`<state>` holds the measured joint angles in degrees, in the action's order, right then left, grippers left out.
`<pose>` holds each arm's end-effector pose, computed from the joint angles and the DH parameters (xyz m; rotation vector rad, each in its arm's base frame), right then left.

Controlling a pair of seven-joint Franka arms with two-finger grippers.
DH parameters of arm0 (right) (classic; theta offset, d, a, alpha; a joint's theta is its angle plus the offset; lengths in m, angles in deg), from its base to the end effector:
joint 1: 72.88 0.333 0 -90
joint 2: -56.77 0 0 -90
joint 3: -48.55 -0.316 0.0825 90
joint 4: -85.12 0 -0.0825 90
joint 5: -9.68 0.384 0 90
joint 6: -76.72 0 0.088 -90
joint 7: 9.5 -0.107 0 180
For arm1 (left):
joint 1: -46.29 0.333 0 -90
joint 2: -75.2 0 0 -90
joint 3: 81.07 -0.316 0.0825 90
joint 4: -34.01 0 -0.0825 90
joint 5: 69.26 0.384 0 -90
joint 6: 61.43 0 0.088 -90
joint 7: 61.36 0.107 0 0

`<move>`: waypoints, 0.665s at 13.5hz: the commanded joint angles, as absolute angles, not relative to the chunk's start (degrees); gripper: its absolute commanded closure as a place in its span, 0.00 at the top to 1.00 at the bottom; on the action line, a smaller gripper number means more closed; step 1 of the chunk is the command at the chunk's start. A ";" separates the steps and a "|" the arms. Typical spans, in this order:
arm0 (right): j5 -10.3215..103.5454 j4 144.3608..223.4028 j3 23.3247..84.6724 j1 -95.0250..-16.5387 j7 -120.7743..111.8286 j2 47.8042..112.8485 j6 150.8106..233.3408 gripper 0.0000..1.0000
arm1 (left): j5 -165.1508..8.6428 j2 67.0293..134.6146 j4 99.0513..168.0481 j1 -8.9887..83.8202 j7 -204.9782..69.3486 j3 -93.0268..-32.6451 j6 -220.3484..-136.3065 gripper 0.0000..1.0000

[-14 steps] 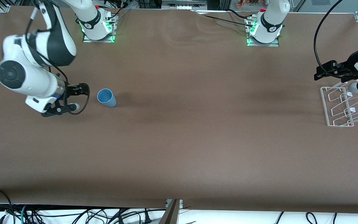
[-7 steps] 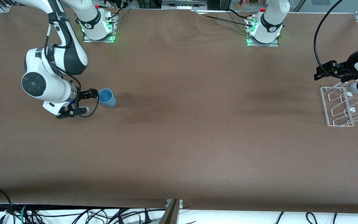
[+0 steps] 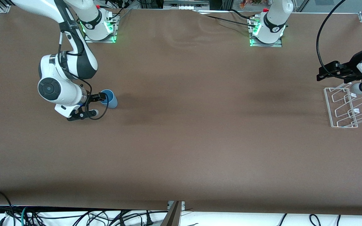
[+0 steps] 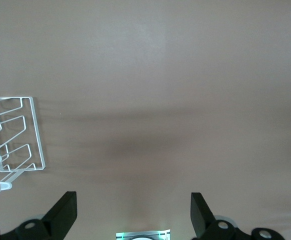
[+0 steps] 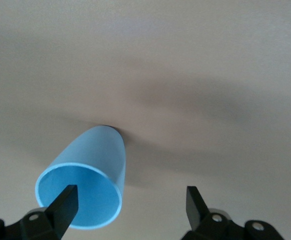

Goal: Transfer cup to left arm and place on rack
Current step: 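Lower the right gripper around the blue cup and close it, then lift the cup with the right gripper while the left gripper approaches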

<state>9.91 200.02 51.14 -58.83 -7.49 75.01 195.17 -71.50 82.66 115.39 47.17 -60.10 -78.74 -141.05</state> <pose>0.5603 0.1144 0.2793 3.0635 0.3588 -0.3943 0.5745 -0.0176 0.6063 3.0866 -0.0792 -0.2489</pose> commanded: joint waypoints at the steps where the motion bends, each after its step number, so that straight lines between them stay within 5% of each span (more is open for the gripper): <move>1: 10.73 204.11 51.19 -58.38 -8.10 74.26 200.01 0.90 | -70.23 83.37 113.99 45.94 -60.49 -78.96 -139.74 1.00; 3: 10.73 205.35 51.19 -58.38 -8.27 74.53 201.96 0.73 | -70.76 83.37 115.04 46.11 -60.31 -78.96 -139.83 1.00; 7: 11.17 205.01 49.96 -58.38 -12.75 74.88 200.91 0.01 | -72.94 83.37 116.54 46.46 -59.96 -78.88 -139.83 1.00; 9: 11.17 204.92 49.52 -58.38 -12.76 74.44 199.95 0.00 | -75.58 83.37 117.16 47.08 -58.21 -78.96 -139.91 1.00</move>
<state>10.25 204.65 50.07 -58.43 -11.96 75.34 200.76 -73.39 83.90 116.18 46.49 -59.89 -78.80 -140.14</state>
